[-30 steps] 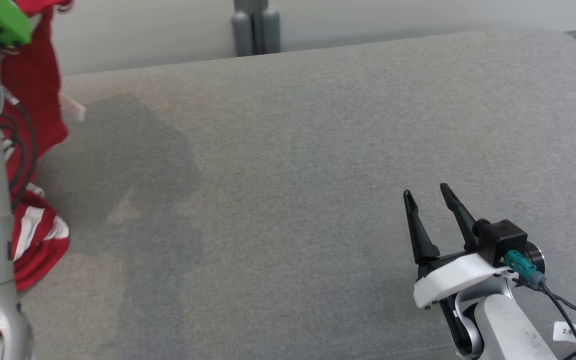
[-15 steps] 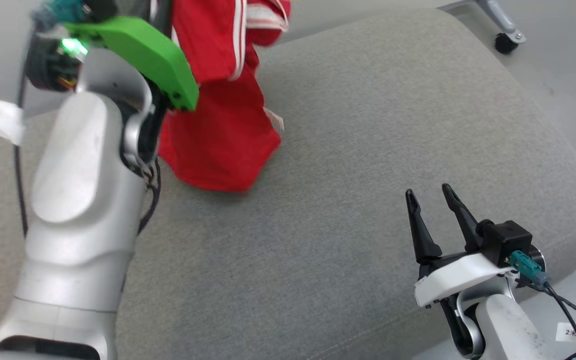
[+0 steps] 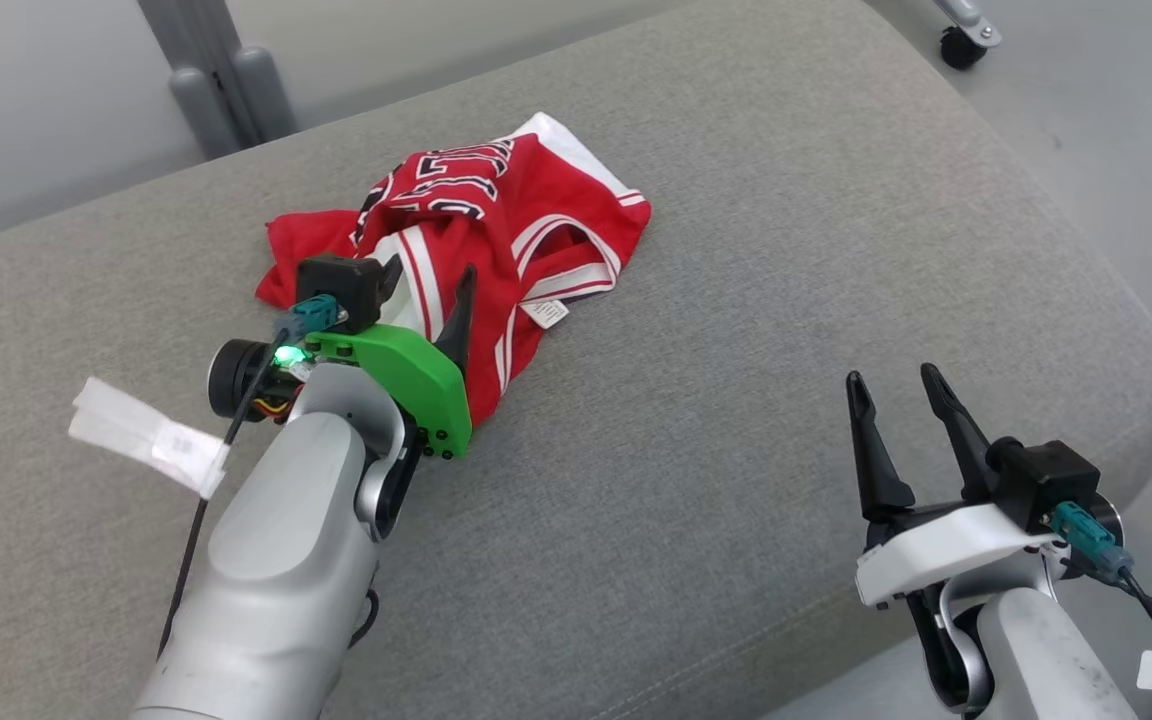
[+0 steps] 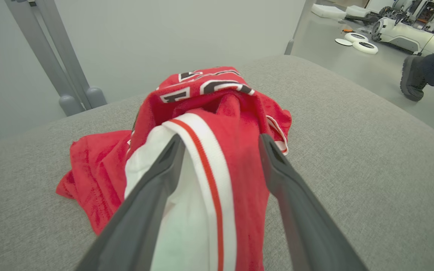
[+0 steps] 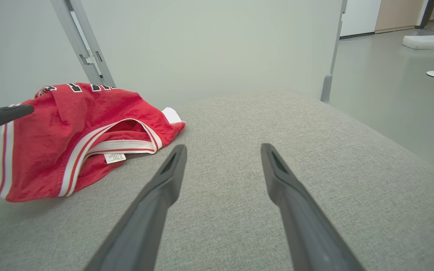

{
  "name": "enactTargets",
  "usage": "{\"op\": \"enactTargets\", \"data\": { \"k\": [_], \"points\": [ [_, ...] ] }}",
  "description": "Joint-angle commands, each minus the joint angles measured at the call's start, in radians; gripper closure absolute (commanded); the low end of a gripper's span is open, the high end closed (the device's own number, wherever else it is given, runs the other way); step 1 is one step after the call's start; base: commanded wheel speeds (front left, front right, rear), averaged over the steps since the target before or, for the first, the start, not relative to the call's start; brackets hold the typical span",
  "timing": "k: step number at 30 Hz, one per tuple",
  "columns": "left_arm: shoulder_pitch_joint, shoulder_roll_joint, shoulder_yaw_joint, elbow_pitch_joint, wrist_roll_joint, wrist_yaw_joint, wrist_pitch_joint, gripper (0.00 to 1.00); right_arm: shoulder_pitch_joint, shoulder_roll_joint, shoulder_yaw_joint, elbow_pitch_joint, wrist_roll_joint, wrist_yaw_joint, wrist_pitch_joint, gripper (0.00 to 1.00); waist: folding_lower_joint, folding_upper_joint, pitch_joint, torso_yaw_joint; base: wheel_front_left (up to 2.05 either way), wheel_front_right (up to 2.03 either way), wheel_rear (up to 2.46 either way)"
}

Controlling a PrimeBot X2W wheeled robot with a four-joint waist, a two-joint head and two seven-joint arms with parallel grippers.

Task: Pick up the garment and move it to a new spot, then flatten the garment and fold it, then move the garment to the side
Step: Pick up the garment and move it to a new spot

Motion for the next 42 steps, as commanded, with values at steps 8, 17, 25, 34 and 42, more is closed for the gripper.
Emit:
{"op": "enactTargets", "data": {
  "k": [8, 17, 25, 34, 42],
  "points": [
    [0.102, 0.002, -0.022, -0.107, -0.136, 0.003, -0.183, 0.0, 0.053, -0.002, -0.1, -0.021, -0.053, 0.0, -0.003, 0.0, 0.0, -0.0001, -0.098, 0.258, 0.0, 0.0, 0.0],
    [0.315, 0.067, 0.08, -0.357, -0.032, 0.048, -0.21, 0.0, 0.103, -0.002, -0.154, -0.061, -0.077, 0.0, 0.023, 0.0, 0.0, -0.0001, -0.134, 0.426, 0.0, 0.0, 0.0],
    [0.517, 0.082, 0.208, -0.477, 0.036, 0.015, -0.21, 0.0, 0.138, -0.002, -0.16, -0.08, -0.088, 0.0, 0.044, 0.0, 0.0, -0.0001, -0.153, 0.466, 0.0, 0.0, 0.0],
    [0.598, 0.05, 0.298, -0.515, 0.078, -0.038, -0.21, 0.0, 0.148, -0.002, -0.142, -0.061, -0.094, 0.0, 0.055, 0.0, 0.0, -0.0001, -0.137, 0.427, 0.0, 0.0, 0.0],
    [0.597, 0.018, 0.335, -0.517, 0.098, -0.063, -0.21, 0.0, 0.121, -0.001, -0.121, -0.037, -0.094, 0.0, 0.047, 0.0, 0.0, -0.0001, -0.111, 0.385, 0.0, 0.0, 0.0]
  ]
}}
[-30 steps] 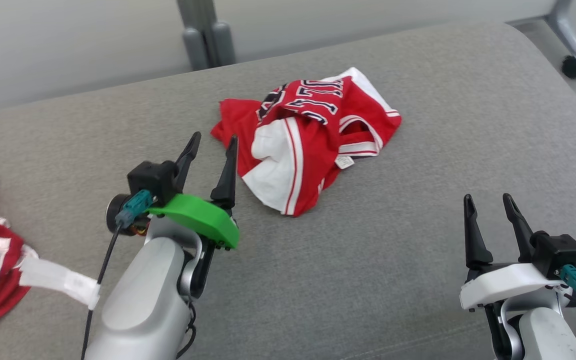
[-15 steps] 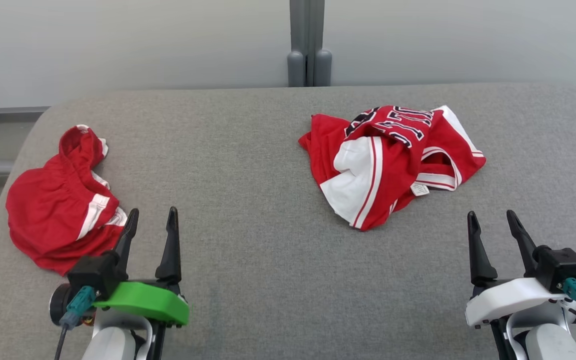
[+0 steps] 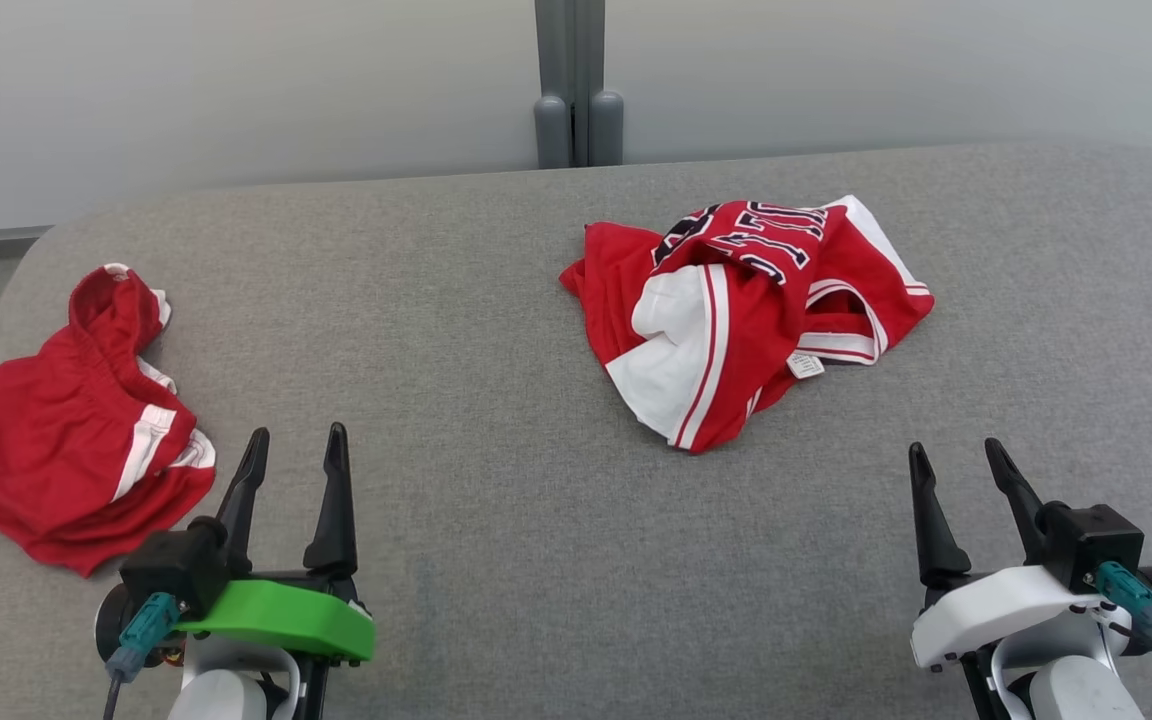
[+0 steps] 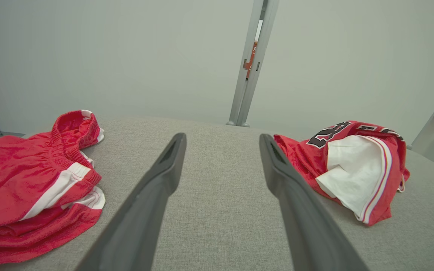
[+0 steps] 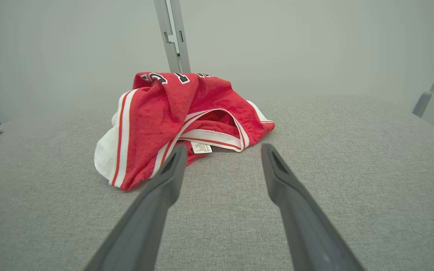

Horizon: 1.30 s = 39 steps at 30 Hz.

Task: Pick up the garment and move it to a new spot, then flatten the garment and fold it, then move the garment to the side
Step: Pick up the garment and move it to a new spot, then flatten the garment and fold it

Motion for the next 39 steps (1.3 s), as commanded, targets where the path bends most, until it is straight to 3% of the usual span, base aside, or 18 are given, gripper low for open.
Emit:
{"op": "enactTargets", "data": {
  "k": [1, 9, 13, 18, 22, 31, 38, 39],
  "points": [
    [0.011, -0.004, 0.005, 0.002, 0.004, -0.008, 0.0, 0.0, -0.013, -0.003, 0.004, 0.004, -0.005, 0.0, -0.005, 0.0, 0.0, -0.0001, 0.011, -0.014, 0.0, 0.0, 0.0],
    [0.023, -0.014, 0.023, 0.008, 0.027, -0.017, 0.0, 0.0, -0.033, -0.003, 0.012, 0.016, 0.005, 0.0, -0.01, 0.0, 0.0, -0.0001, 0.014, -0.014, 0.0, 0.0, 0.0],
    [0.01, -0.016, 0.024, 0.006, 0.032, -0.02, 0.0, 0.0, -0.079, -0.002, 0.054, 0.049, 0.029, 0.0, 0.048, 0.0, 0.0, -0.0001, 0.023, -0.002, 0.0, 0.0, 0.0],
    [-0.015, -0.019, 0.013, -0.003, 0.025, -0.021, 0.0, 0.0, -0.215, -0.003, 0.147, 0.168, 0.061, 0.0, 0.193, 0.0, 0.0, -0.0001, 0.054, 0.025, 0.0, 0.0, 0.0],
    [-0.028, -0.019, 0.005, -0.005, 0.013, -0.022, 0.0, 0.0, -0.323, -0.003, 0.174, 0.313, 0.144, 0.0, 0.232, 0.0, 0.0, -0.0001, 0.079, 0.046, 0.0, 0.0, 0.0],
    [-0.06, -0.019, -0.03, -0.011, -0.015, -0.023, -0.001, 0.0, -0.511, -0.003, 0.226, 0.6, 0.179, 0.0, 0.198, 0.0, 0.0, -0.0001, 0.13, 0.092, 0.0, 0.0, 0.0],
    [-0.084, -0.019, -0.038, -0.019, -0.018, -0.023, -0.001, 0.0, -0.604, -0.003, 0.279, 0.737, 0.173, 0.0, 0.14, 0.0, 0.0, -0.0001, 0.157, 0.106, 0.0, 0.0, 0.0],
    [-0.086, -0.019, -0.04, -0.019, -0.016, -0.023, -0.001, 0.0, -0.611, -0.003, 0.284, 0.754, 0.178, 0.0, 0.131, 0.35, 0.0, -0.0001, 0.158, 0.107, 0.0, 0.0, 0.0]
  ]
}}
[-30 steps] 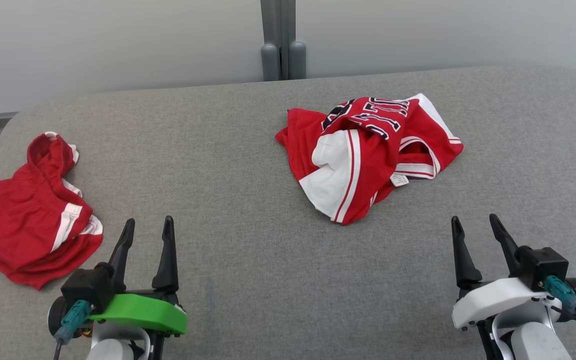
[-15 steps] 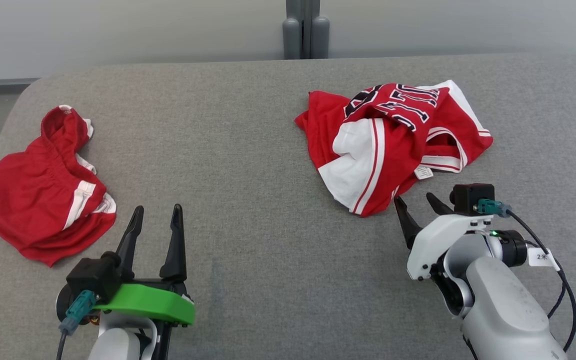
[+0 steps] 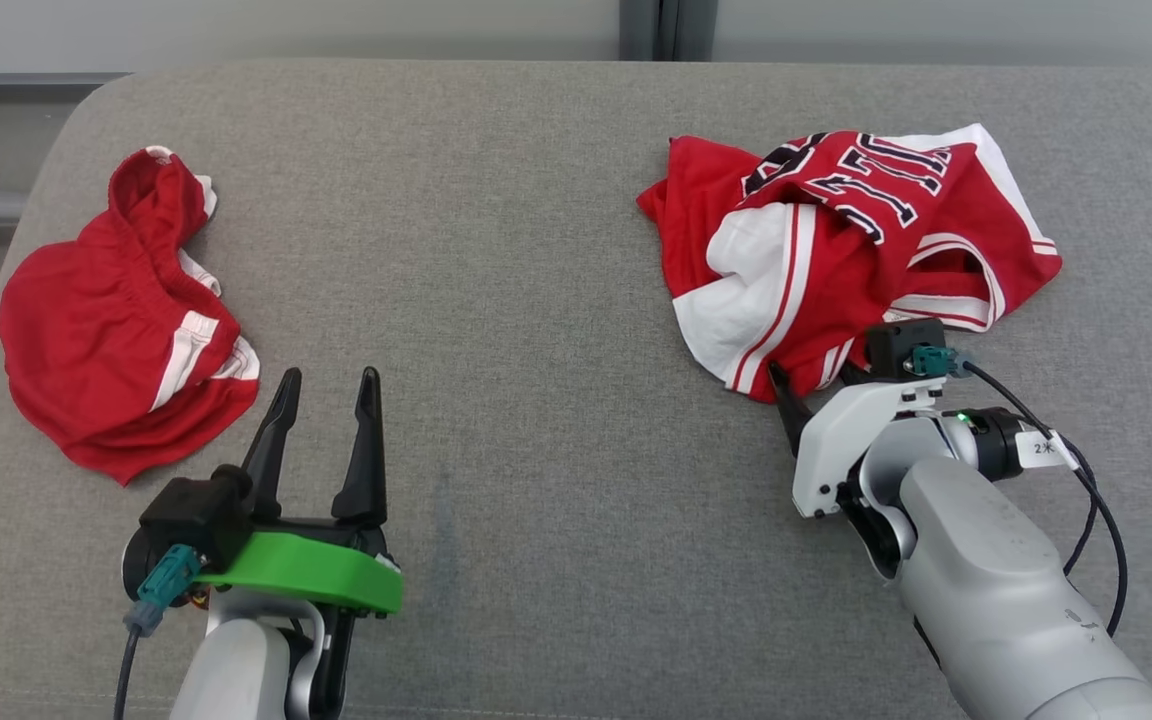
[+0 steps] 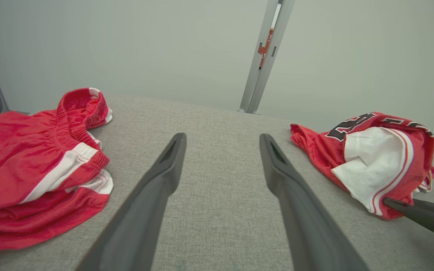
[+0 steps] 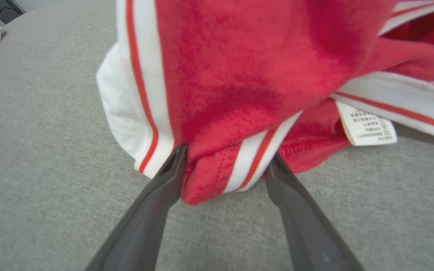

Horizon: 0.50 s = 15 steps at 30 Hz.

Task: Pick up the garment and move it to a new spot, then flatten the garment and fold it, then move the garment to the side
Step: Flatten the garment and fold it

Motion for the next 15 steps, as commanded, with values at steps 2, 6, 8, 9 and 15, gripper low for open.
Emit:
{"op": "enactTargets", "data": {
  "k": [2, 6, 8, 9, 15],
  "points": [
    [-0.017, 0.001, -0.003, -0.003, -0.007, -0.003, -0.001, 0.0, -0.018, -0.004, 0.008, 0.03, -0.001, 0.0, -0.035, 1.0, 0.0, 0.0, 0.002, 0.005, 0.0, 0.0, 0.0],
    [-0.006, 0.001, -0.003, -0.006, -0.011, -0.001, -0.001, 0.0, -0.032, -0.003, -0.001, 0.041, -0.062, 0.0, -0.135, 1.0, 0.0, 0.0, -0.014, 0.002, 0.0, 0.0, 0.0],
    [0.007, 0.002, 0.001, -0.007, -0.011, 0.002, -0.001, 0.0, -0.032, -0.003, 0.002, 0.013, -0.084, 0.0, -0.161, 1.0, 0.0, 0.0, -0.027, -0.004, 0.0, 0.0, 0.0],
    [0.011, 0.002, 0.004, -0.008, -0.011, 0.003, -0.001, 0.0, -0.035, -0.003, 0.007, -0.006, -0.095, 0.0, -0.168, 1.0, 0.0, 0.0, -0.033, -0.007, 0.0, 0.0, 0.0],
    [0.037, 0.002, 0.026, -0.015, -0.004, 0.007, -0.001, 0.0, -0.092, -0.003, 0.056, -0.179, -0.131, 0.0, -0.157, 1.0, 0.0, 0.0, -0.071, -0.033, 0.0, 0.0, 0.0]
  ]
}}
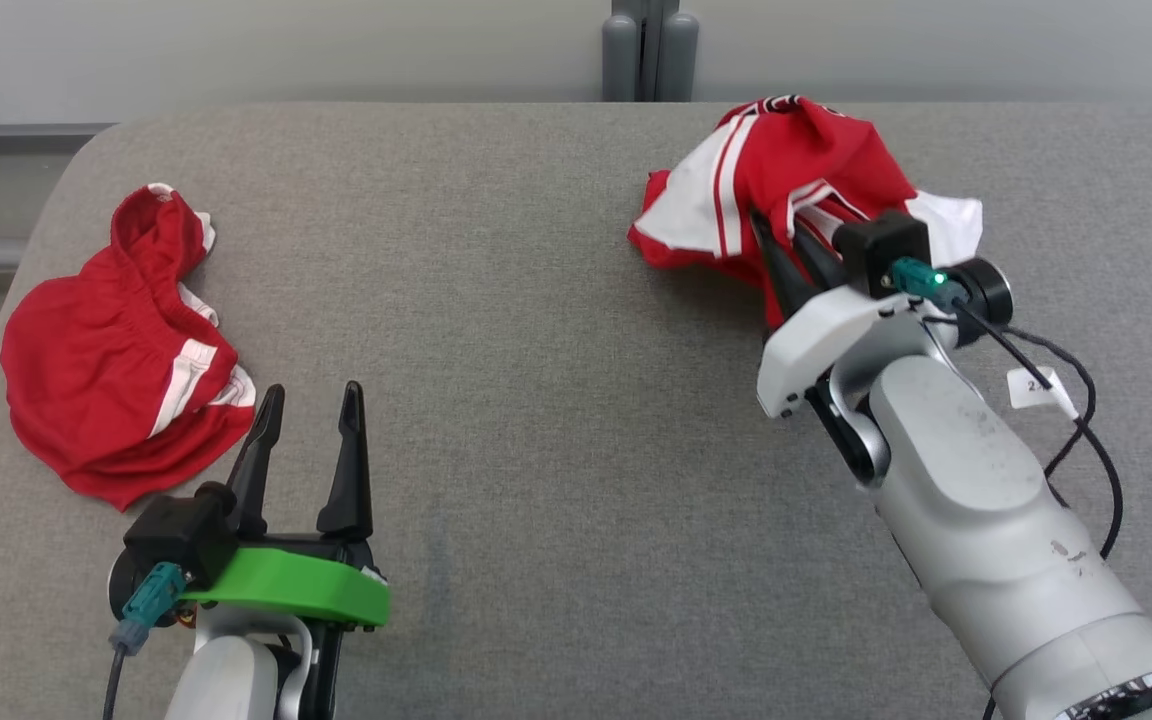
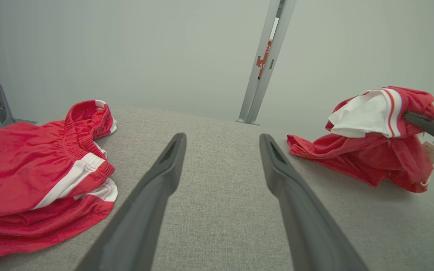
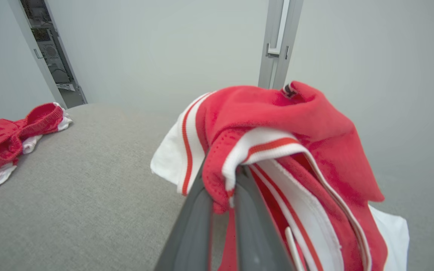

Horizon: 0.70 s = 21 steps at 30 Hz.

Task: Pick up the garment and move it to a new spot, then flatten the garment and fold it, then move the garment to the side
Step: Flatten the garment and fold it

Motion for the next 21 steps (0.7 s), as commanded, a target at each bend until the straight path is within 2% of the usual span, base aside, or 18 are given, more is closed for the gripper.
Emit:
{"op": "enactTargets", "data": {
  "k": [1, 8, 13, 17, 21],
  "points": [
    [0.011, 0.002, 0.007, -0.005, -0.003, 0.003, -0.001, 0.0, -0.032, -0.002, 0.011, -0.037, 0.001, 0.0, 0.014, 1.0, 0.0, -0.0001, -0.016, -0.018, 0.0, 0.0, 0.0],
    [-0.01, 0.002, -0.001, -0.018, -0.007, 0.004, -0.001, 0.0, -0.219, -0.006, 0.1, -0.175, -0.026, 0.0, 0.082, 1.0, 0.0, -0.0001, 0.001, -0.026, 0.0, 0.0, 0.0],
    [-0.031, 0.002, -0.017, -0.02, -0.012, 0.002, -0.001, 0.0, -0.341, -0.047, 0.177, -0.215, -0.012, 0.0, 0.032, 1.0, 0.0, -0.0001, 0.02, -0.016, 0.0, 0.0, 0.0],
    [-0.041, 0.002, -0.027, -0.02, -0.012, 0.001, -0.001, 0.0, -0.33, -0.118, 0.217, -0.194, 0.038, 0.0, 0.033, 1.0, 0.0, -0.0001, 0.032, -0.012, 0.0, 0.0, 0.0],
    [-0.044, 0.002, -0.036, -0.019, -0.016, 0.003, -0.001, 0.0, -0.238, -0.198, 0.212, -0.122, 0.089, 0.0, 0.07, 1.0, 0.0, -0.0001, 0.045, -0.015, 0.0, 0.0, 0.0]
  ]
}}
